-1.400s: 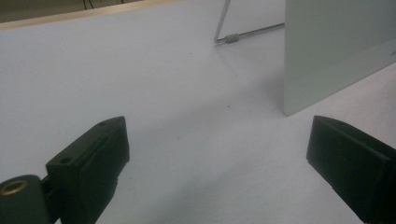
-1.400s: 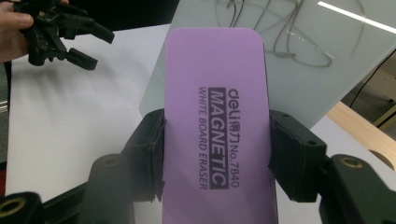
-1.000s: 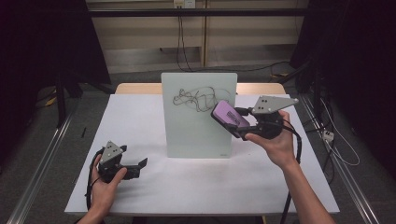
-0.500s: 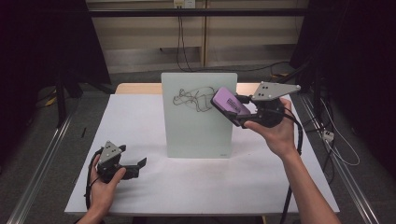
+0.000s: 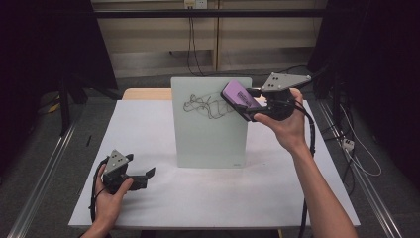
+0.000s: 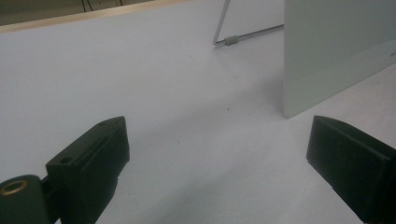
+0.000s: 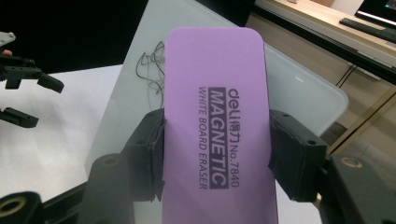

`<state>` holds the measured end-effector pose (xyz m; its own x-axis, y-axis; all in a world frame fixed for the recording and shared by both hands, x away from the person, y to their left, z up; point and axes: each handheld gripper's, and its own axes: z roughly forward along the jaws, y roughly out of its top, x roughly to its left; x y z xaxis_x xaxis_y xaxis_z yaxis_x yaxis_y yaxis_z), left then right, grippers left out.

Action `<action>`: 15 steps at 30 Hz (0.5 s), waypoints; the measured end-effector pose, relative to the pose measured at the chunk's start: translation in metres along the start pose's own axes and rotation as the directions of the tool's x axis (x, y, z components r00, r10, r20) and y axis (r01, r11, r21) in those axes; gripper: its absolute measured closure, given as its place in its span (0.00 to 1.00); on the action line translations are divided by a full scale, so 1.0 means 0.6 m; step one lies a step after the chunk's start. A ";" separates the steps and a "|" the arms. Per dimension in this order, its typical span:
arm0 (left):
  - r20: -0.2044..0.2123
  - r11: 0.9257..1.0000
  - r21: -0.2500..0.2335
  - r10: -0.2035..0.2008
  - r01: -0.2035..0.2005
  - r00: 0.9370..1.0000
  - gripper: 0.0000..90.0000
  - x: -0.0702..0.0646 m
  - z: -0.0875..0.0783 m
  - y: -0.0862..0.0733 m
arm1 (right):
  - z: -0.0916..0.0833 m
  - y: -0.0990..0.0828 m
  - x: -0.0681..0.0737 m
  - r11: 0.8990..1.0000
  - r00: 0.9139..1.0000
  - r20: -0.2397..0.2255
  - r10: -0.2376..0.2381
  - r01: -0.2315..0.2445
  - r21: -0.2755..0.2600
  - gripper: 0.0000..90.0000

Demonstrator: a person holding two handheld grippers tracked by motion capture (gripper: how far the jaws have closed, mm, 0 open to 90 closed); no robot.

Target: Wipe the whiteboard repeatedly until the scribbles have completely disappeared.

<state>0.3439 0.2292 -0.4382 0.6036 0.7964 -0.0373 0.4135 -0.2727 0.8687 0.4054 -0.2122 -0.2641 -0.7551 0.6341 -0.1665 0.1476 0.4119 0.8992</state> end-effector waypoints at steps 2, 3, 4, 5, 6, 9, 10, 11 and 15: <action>0.000 1.000 0.001 0.004 -0.004 1.000 0.06 -0.001 0.000 0.000 | 0.002 0.005 0.001 1.000 1.000 0.004 -0.016 0.016 0.000 0.46; -0.001 1.000 0.001 0.004 -0.004 1.000 0.06 -0.001 0.000 0.000 | 0.002 0.007 0.000 1.000 1.000 0.003 -0.025 0.025 0.001 0.46; -0.002 1.000 0.002 0.006 -0.006 1.000 0.06 -0.001 0.000 0.000 | 0.002 0.010 -0.001 0.999 0.999 0.001 -0.033 0.033 0.000 0.46; -0.001 1.000 0.005 0.009 -0.009 1.000 0.06 0.000 0.000 0.000 | 0.003 0.012 -0.002 0.999 0.999 0.005 -0.033 0.033 -0.005 0.46; -0.001 1.000 0.005 0.009 -0.009 1.000 0.06 0.000 0.001 0.000 | 0.003 0.014 -0.004 0.999 0.999 0.004 -0.040 0.040 -0.003 0.46; -0.001 1.000 0.007 0.009 -0.009 1.000 0.06 0.000 0.001 0.000 | 0.009 0.016 -0.008 0.999 0.999 0.004 -0.052 0.052 0.009 0.46; 0.001 1.000 0.007 0.008 -0.008 1.000 0.06 0.001 0.002 0.000 | 0.011 0.016 -0.009 0.998 0.998 0.009 -0.058 0.058 0.015 0.46; -0.001 1.000 0.006 0.008 -0.008 1.000 0.06 0.001 0.001 0.000 | 0.013 0.016 -0.010 0.998 0.998 0.007 -0.060 0.060 0.016 0.46; 0.002 1.000 0.007 0.009 -0.009 1.000 0.06 0.001 0.002 0.000 | 0.016 0.014 -0.008 0.998 0.998 0.012 -0.060 0.059 0.018 0.46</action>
<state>0.3448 0.2289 -0.4386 0.6087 0.7928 -0.0304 0.4129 -0.2838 0.8654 0.4167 -0.2056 -0.2595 -0.7549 0.6161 -0.2246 0.1140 0.4606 0.8803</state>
